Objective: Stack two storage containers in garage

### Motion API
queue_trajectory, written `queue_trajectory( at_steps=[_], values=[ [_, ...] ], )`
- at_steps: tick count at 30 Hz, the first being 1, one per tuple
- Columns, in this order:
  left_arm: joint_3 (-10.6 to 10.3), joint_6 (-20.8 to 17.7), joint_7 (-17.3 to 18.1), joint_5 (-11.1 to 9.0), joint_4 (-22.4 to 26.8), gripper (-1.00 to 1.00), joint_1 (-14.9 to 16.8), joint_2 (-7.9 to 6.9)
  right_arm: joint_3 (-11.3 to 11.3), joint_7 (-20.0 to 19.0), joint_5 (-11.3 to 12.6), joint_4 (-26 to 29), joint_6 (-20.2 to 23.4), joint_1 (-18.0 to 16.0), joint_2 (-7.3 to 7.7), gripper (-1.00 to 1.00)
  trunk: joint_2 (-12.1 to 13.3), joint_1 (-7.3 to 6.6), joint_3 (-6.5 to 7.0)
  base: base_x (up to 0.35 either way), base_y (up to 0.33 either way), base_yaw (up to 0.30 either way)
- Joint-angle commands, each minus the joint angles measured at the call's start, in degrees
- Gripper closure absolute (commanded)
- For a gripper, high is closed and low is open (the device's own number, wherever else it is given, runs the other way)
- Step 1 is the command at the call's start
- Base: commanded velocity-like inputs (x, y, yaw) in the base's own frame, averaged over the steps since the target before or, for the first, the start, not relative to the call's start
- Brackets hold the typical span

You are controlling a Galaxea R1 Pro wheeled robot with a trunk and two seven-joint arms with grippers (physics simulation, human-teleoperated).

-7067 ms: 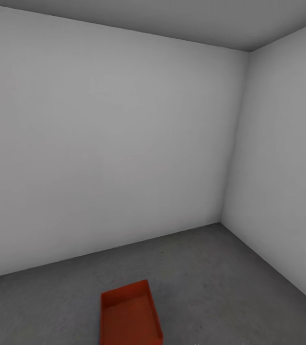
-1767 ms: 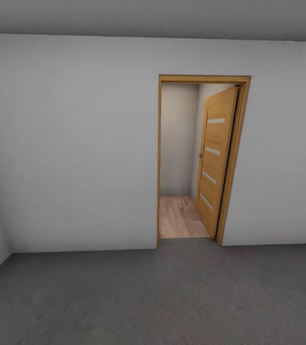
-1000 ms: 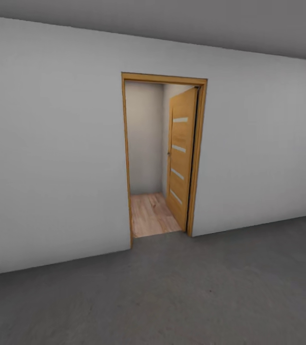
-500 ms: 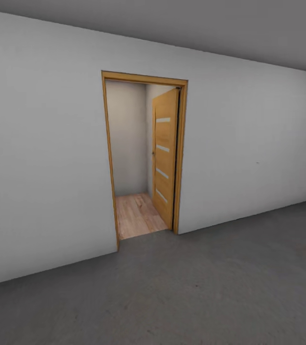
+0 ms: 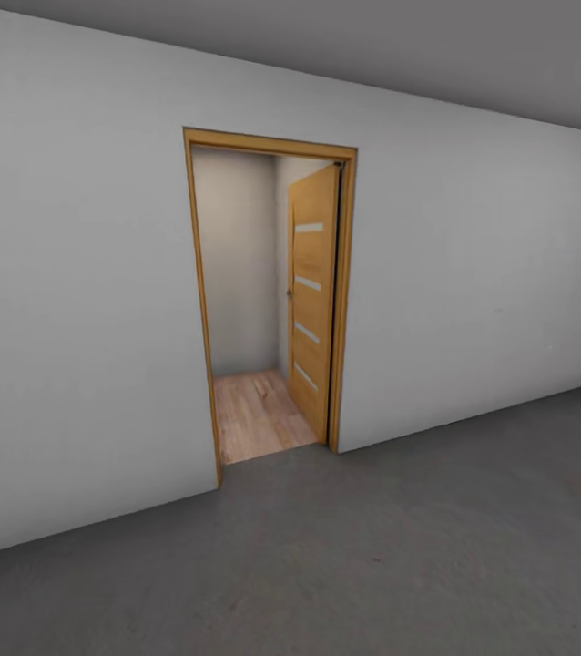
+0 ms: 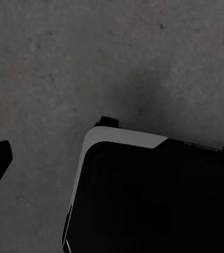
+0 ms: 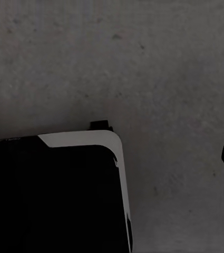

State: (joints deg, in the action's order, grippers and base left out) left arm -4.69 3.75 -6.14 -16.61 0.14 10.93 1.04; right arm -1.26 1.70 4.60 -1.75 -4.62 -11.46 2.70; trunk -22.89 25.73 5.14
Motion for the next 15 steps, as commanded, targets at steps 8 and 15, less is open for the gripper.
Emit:
queue_trajectory(
  at_steps=[8, 15],
  values=[
    [-0.49, 0.12, -0.18, -0.52, -0.05, -1.00, 0.02, -0.03, -0.08, -0.03, 0.50, -0.19, -0.56, -0.06, 0.02, -1.00, -0.03, 0.05, -0.02, 0.320, -0.089, 0.000],
    [-0.50, 0.12, -0.19, -0.52, -0.05, -1.00, 0.00, -0.07, -0.07, -0.03, 0.50, -0.19, -0.54, -0.06, 0.02, -1.00, -0.03, 0.05, -0.02, 0.321, -0.120, 0.000]
  ],
)
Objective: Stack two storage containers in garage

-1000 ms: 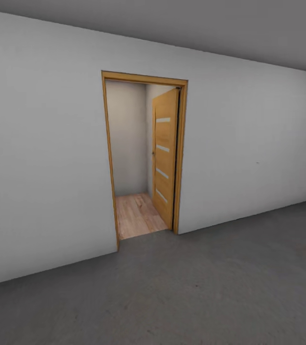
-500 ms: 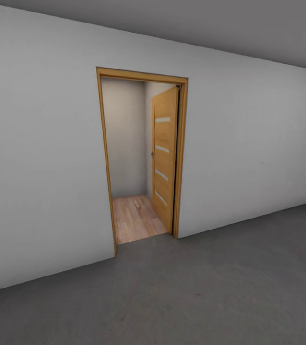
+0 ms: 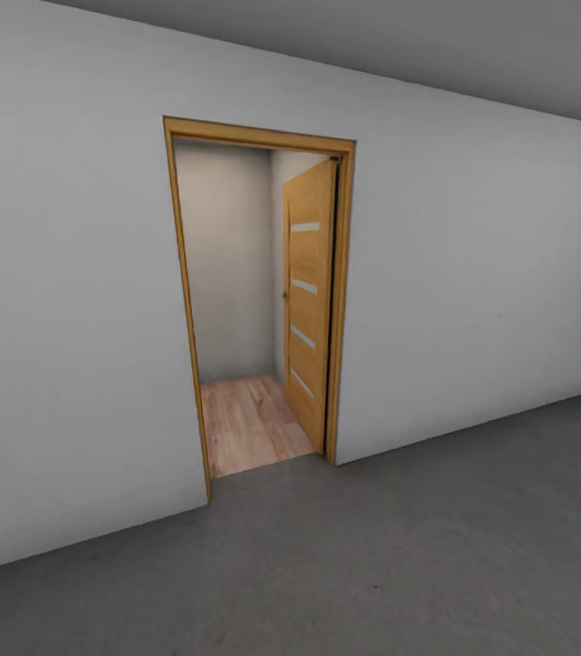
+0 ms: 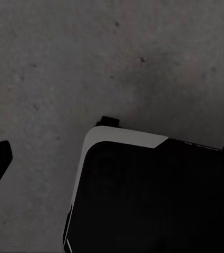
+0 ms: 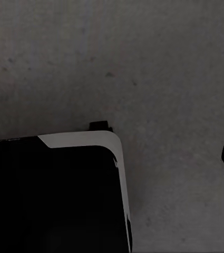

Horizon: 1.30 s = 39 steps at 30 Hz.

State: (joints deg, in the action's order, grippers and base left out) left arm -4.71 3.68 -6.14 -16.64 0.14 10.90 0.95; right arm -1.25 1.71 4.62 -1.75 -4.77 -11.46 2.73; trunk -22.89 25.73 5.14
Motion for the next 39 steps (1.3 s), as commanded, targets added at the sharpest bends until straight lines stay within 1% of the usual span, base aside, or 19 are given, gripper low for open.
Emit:
queue_trajectory(
  at_steps=[1, 20, 26, 39],
  values=[
    [-0.50, 0.19, -0.19, -0.50, -0.05, -1.00, 0.02, 0.02, -0.08, -0.04, 0.48, -0.19, -0.43, -0.06, 0.00, -1.00, -0.03, 0.05, -0.02, 0.321, -0.129, 0.000],
    [-0.57, 0.14, -0.18, -0.50, -0.05, -1.00, 0.05, -0.15, -0.07, -0.04, 0.39, -0.19, 0.09, -0.06, -0.13, -1.00, -0.03, 0.05, -0.02, 0.321, -0.131, 0.000],
    [-0.57, 0.16, -0.15, -0.50, -0.05, -1.00, 0.03, -0.18, -0.07, 0.01, 0.39, -0.19, 0.01, -0.06, -0.05, -1.00, -0.03, 0.05, -0.02, 0.322, -0.055, 0.016],
    [-0.57, 0.15, -0.18, -0.50, -0.05, -1.00, 0.02, -0.16, -0.07, -0.01, 0.39, -0.19, -0.15, -0.06, -0.08, -1.00, -0.03, 0.05, -0.02, 0.323, -0.005, 0.229]
  ],
)
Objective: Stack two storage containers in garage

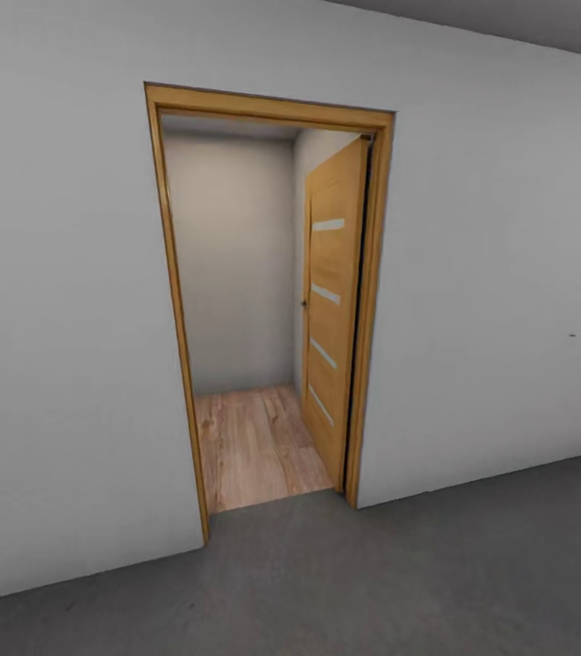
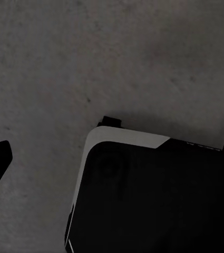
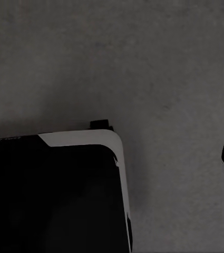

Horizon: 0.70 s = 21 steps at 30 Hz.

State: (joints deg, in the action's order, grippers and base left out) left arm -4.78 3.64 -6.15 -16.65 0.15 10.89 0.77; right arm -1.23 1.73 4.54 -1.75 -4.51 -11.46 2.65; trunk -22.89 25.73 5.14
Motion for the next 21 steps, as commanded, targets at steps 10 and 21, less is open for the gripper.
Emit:
queue_trajectory(
  at_steps=[10, 21],
  values=[
    [-0.49, 0.18, -0.15, -0.49, -0.07, -1.00, 0.03, 0.02, -0.09, -0.04, 0.47, -0.19, -0.43, -0.05, 0.04, -1.00, -0.03, 0.05, -0.02, 0.323, 0.000, 0.233],
    [-0.51, 0.18, -0.13, -0.49, -0.07, -1.00, 0.06, 0.02, -0.09, -0.11, 0.47, -0.20, -0.83, -0.05, 0.08, -1.00, -0.03, 0.05, -0.02, 0.321, -0.090, 0.026]
  ],
)
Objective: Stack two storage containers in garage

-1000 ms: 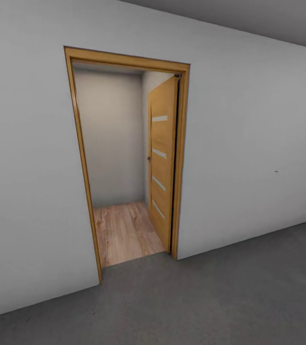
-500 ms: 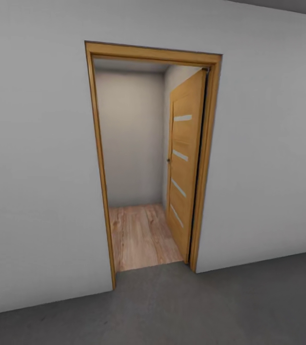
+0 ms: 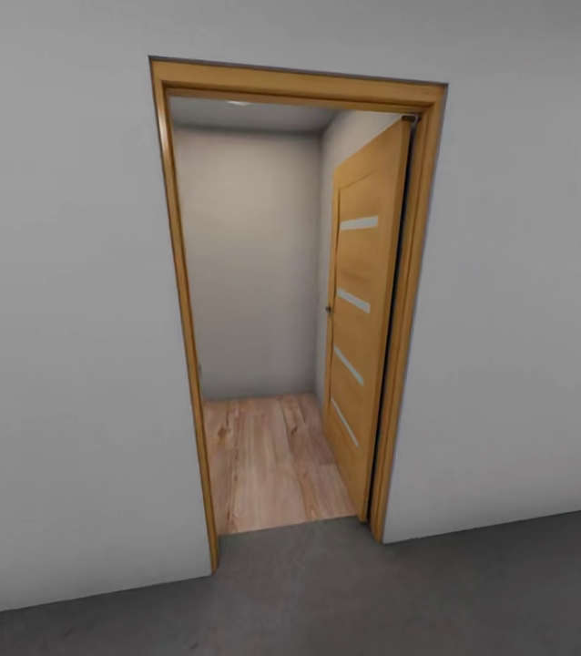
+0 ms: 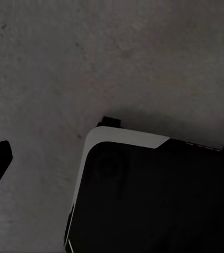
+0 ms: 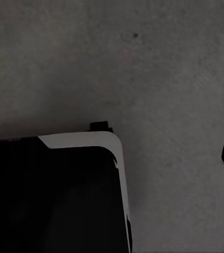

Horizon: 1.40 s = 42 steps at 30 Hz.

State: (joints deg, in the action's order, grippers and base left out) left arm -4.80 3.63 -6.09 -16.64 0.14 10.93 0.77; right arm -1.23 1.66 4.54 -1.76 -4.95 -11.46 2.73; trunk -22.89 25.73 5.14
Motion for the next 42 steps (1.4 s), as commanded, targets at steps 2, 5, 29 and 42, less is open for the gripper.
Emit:
queue_trajectory(
  at_steps=[2, 5, 29, 42],
  values=[
    [-0.50, 0.17, -0.17, -0.50, -0.05, -1.00, 0.01, 0.02, -0.09, -0.06, 0.47, -0.18, -0.46, -0.06, 0.00, -1.00, -0.03, 0.05, -0.02, 0.318, -0.152, 0.002],
    [-0.49, 0.17, -0.17, -0.50, -0.05, -1.00, 0.02, 0.02, -0.09, -0.07, 0.47, -0.18, -0.48, -0.06, 0.00, -1.00, -0.03, 0.05, -0.02, 0.318, -0.156, 0.001],
    [-0.48, 0.23, -0.20, -0.50, -0.05, -1.00, 0.03, 0.02, 0.00, -0.03, 0.38, -0.18, -0.36, -0.06, -0.08, -1.00, -0.03, 0.05, -0.02, 0.318, -0.158, 0.000],
    [-0.48, 0.23, -0.22, -0.50, -0.05, -1.00, 0.01, 0.02, 0.00, 0.01, 0.38, -0.19, -0.41, -0.06, -0.09, -1.00, -0.03, 0.05, -0.02, 0.318, -0.158, 0.216]
  ],
)
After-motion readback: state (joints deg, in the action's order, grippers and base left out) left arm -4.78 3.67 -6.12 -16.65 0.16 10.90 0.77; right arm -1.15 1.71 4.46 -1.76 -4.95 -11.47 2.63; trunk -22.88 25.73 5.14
